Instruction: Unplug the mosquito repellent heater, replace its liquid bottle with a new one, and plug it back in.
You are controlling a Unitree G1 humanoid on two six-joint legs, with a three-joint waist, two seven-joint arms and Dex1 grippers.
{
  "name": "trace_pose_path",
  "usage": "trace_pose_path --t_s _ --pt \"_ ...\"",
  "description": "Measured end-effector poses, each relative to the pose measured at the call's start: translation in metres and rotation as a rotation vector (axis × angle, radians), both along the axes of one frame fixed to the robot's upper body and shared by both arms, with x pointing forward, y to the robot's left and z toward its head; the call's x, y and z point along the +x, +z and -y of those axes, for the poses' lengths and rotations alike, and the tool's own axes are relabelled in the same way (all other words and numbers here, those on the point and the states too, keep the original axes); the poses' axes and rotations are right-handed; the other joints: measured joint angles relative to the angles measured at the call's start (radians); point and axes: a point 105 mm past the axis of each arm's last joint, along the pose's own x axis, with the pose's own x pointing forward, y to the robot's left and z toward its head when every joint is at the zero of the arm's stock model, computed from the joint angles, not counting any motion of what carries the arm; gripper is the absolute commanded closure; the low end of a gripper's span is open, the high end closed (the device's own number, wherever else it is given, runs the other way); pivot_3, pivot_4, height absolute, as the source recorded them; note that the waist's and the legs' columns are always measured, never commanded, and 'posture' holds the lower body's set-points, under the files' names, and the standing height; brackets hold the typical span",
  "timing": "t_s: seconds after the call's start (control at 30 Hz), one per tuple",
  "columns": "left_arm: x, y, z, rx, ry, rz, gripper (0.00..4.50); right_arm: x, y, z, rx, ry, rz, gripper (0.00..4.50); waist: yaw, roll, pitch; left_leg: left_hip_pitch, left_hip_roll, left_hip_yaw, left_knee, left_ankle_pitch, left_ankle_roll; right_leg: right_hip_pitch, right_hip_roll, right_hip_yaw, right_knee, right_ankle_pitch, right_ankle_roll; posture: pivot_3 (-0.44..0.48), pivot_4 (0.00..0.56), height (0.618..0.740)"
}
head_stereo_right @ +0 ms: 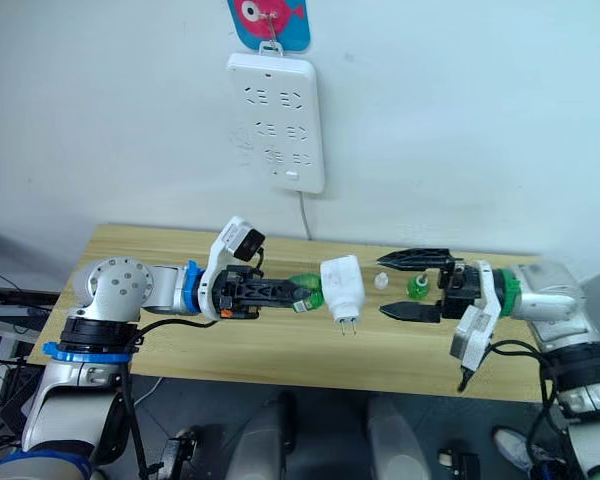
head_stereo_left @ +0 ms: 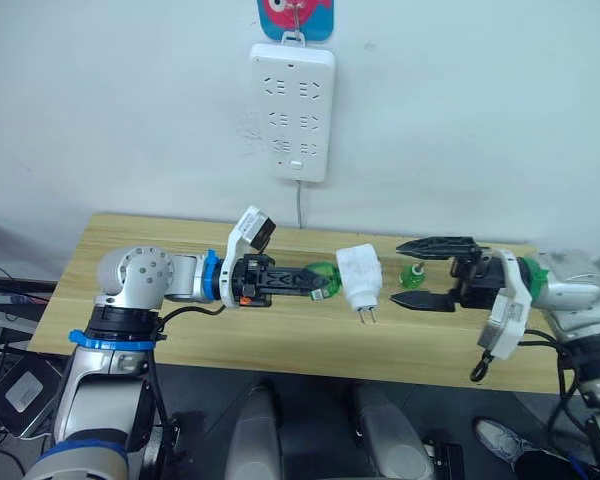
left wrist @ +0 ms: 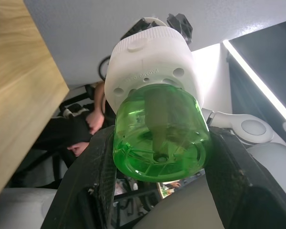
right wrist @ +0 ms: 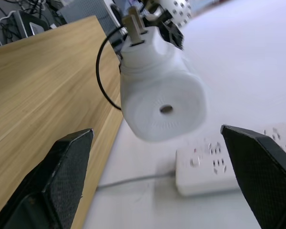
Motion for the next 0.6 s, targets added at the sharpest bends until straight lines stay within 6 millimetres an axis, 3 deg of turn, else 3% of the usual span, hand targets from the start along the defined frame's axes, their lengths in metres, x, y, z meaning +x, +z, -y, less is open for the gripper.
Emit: trace_pose_path --t_s 0.4,0.6 --pt "0.0 0.005 0.015 -0.025 -0.024 0.009 2.26 0.001 0.012 -0.034 0.026 0.136 0.108 0.02 0.001 0.0 0.0 0.001 0.0 0.0 0.0 0.003 -0.004 0.0 0.0 0.0 0.002 0.0 -0.001 -0.106 0.282 0.74" --pt "0.0 0.005 0.012 -0.015 -0.017 -0.002 2.26 0.001 0.007 -0.034 -0.024 0.146 0.108 1.39 0.001 0.0 0.0 0.001 0.0 0.0 0.0 0.003 -0.004 0.0 0.0 0.0 0.002 0.0 -0.001 -0.112 0.286 0.74"
